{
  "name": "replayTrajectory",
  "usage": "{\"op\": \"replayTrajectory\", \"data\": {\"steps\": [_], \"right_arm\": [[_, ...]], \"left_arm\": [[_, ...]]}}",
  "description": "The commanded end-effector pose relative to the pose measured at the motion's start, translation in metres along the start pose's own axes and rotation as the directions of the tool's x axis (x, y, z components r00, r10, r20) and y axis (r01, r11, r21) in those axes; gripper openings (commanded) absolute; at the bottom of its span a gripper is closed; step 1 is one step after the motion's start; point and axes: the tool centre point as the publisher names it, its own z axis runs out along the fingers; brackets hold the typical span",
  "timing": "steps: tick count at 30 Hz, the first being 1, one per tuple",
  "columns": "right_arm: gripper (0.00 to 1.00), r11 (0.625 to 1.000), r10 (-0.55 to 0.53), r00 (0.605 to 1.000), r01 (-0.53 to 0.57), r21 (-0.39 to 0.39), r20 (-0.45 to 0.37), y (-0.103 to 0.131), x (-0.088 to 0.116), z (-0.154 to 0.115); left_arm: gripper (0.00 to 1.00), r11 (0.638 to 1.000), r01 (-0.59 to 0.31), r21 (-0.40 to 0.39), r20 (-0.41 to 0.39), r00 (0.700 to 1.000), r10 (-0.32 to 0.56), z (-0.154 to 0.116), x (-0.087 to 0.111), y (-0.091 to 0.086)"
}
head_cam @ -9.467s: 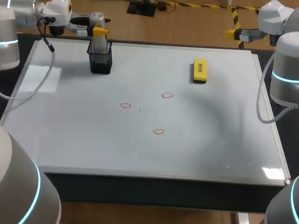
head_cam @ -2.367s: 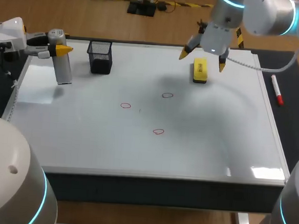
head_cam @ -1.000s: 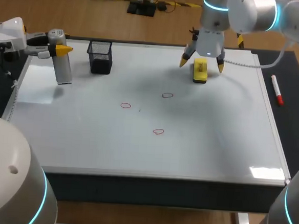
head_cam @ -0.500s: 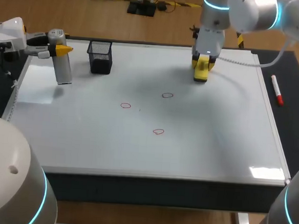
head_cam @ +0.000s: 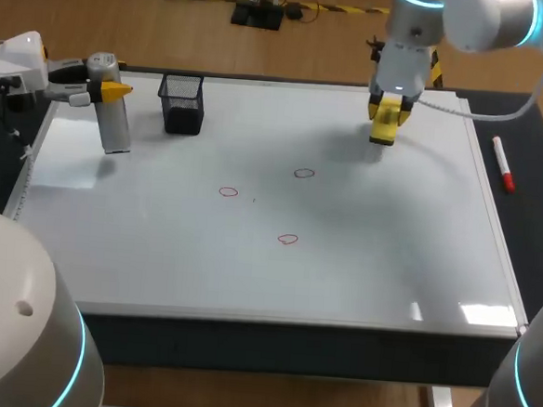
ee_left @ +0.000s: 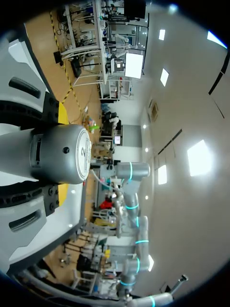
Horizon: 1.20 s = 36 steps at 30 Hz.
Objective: Pick up the inspection probe, press it on each red-marked spot on the whiteboard one by one, put down the probe, pick up the eraser, and wipe off all the red marks.
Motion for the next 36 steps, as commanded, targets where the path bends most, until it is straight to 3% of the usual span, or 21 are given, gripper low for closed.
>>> {"op": "replayTrajectory", "data": {"steps": [1,16,36], "right_arm": [[0.00,1.000,0.023,1.000,-0.023,0.003,0.015,0.000,0.023,-0.004],[0.00,0.995,0.101,0.993,-0.101,-0.008,0.055,-0.001,0.072,-0.003],[0.00,0.995,0.101,0.993,-0.101,-0.008,0.055,-0.001,0.072,-0.003]], "left_arm": [[0.00,1.000,-0.002,0.000,0.003,1.000,0.002,0.000,0.001,-0.001],[0.00,1.000,-0.002,0.000,0.003,1.000,0.002,0.000,0.001,-0.001],[0.00,1.000,-0.002,0.000,0.003,1.000,0.002,0.000,0.001,-0.001]]}}
